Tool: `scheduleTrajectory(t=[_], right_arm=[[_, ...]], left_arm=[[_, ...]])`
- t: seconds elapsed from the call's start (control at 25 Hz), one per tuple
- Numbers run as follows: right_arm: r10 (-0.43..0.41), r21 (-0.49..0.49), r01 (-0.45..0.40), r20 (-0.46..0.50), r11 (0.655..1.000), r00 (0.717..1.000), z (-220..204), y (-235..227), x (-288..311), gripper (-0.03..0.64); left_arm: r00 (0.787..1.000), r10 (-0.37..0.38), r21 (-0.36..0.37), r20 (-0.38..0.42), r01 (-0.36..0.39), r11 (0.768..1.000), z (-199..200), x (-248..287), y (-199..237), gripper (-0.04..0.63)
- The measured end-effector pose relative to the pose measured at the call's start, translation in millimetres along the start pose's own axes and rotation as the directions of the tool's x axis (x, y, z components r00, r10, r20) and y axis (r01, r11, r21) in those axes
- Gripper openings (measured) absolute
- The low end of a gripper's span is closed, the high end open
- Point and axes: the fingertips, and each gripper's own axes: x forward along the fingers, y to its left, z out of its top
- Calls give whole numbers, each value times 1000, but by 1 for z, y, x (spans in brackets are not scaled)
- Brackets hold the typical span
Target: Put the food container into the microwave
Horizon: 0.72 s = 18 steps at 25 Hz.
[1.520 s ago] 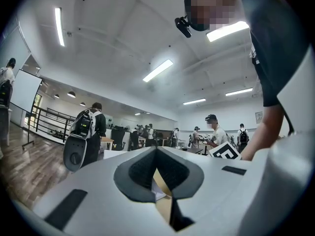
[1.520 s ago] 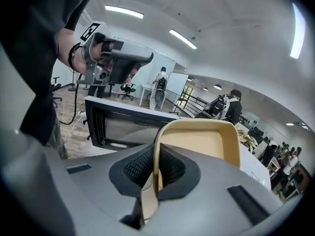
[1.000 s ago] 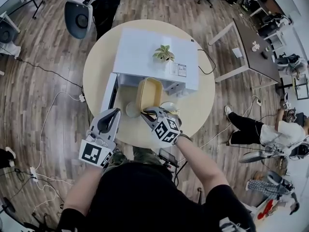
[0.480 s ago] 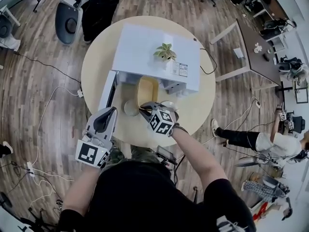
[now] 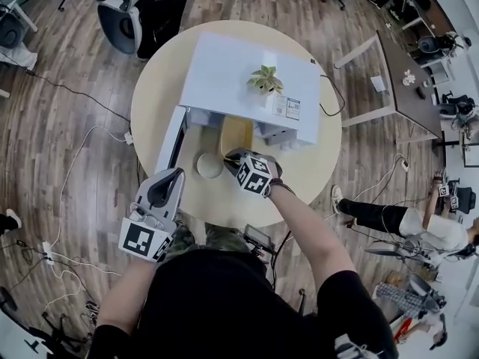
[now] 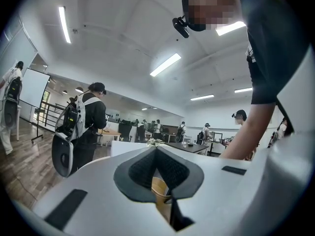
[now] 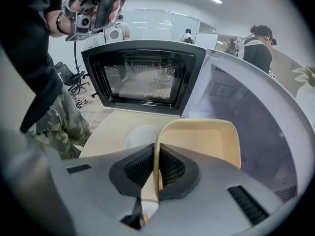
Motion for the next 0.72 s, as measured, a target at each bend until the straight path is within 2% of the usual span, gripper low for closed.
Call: scheduleTrajectory(t=[0.72], right_arm=[[28,-43,-31,-76,999,997,-5,-43,25,25]], left_arm=[[999,29,-11,-37,-29,1000,-13,-6,0,18]])
